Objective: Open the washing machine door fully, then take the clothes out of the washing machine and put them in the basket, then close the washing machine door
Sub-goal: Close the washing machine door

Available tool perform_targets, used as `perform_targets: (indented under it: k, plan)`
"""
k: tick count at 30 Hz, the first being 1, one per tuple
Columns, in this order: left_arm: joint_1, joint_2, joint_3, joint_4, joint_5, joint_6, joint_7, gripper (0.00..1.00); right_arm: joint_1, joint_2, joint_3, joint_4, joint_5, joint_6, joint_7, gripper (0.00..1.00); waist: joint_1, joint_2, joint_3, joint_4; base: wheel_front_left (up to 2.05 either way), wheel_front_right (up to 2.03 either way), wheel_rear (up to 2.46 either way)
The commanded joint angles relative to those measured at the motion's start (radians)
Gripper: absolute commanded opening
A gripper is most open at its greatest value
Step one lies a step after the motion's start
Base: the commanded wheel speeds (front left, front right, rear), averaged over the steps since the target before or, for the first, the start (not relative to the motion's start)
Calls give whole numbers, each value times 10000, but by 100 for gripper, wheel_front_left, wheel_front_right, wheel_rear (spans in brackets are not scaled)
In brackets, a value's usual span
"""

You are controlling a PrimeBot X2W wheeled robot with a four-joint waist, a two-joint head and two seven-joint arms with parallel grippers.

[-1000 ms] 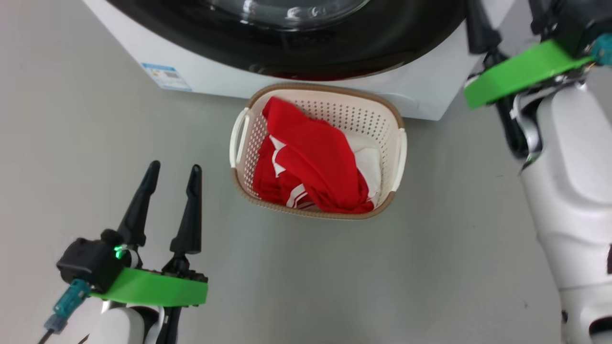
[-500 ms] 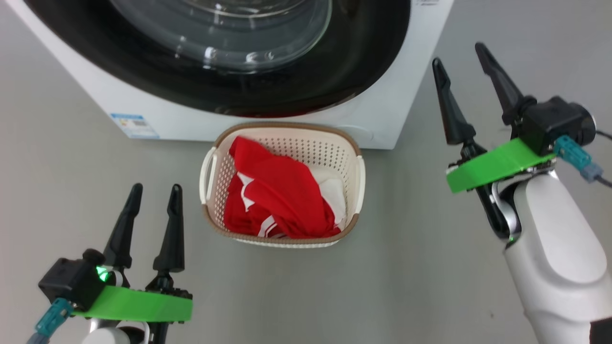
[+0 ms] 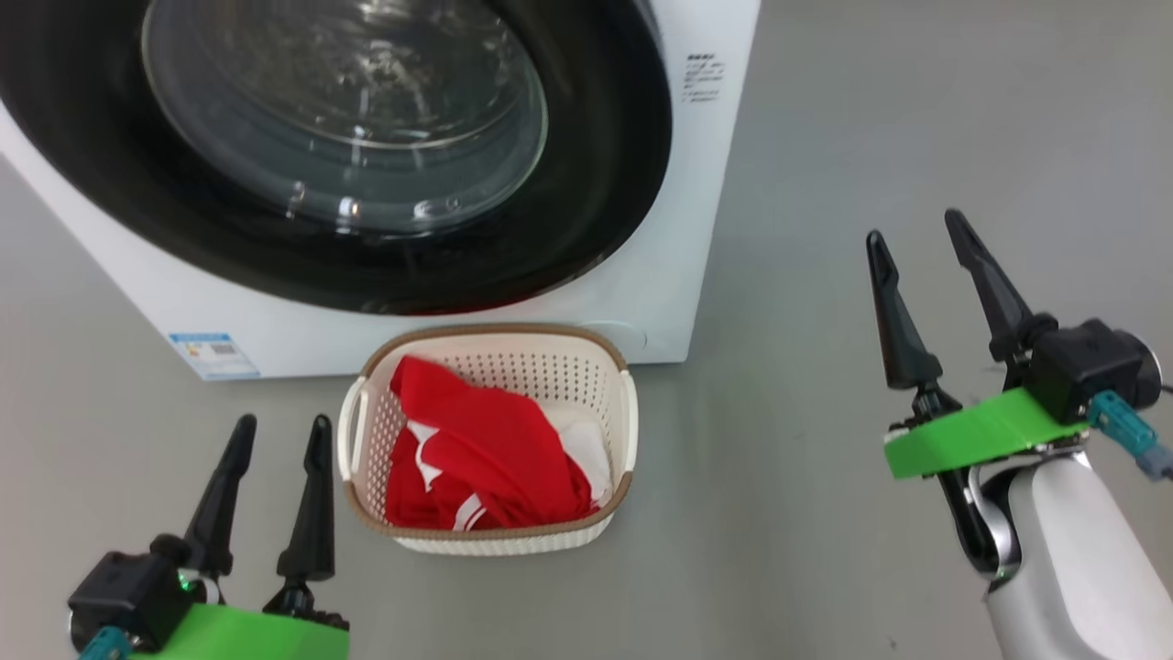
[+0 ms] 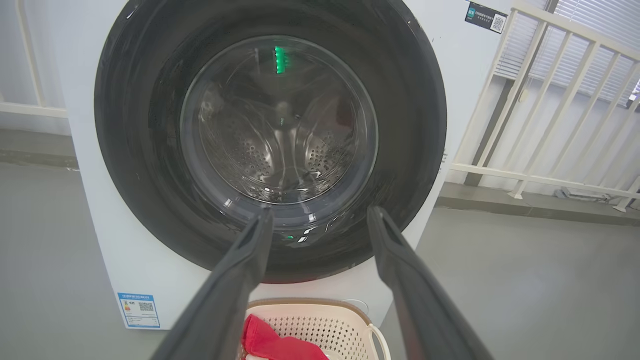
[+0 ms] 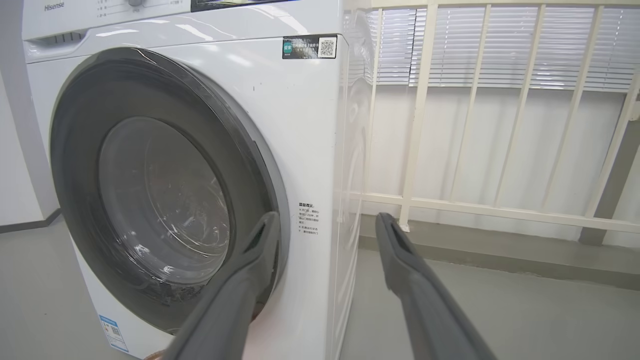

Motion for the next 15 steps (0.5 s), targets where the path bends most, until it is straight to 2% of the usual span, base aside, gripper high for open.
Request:
perform_targets:
  k: [1, 8, 15]
  plan:
    - [72, 265, 436, -306, 204, -57, -90, 100, 257, 54, 166, -452, -102, -34, -36, 100, 0, 0, -517, -434, 0, 0, 0]
    - [582, 308, 493, -517, 474, -57, -90, 100, 1503, -36, 74, -1258, -72, -34, -36, 100, 0, 0, -1155, -615, 0, 0, 0]
    - [945, 303, 616, -794, 682, -57, -90, 100, 2407, 7, -237, -1802, 74, -34, -36, 100, 0, 0, -1355, -736, 0, 0, 0]
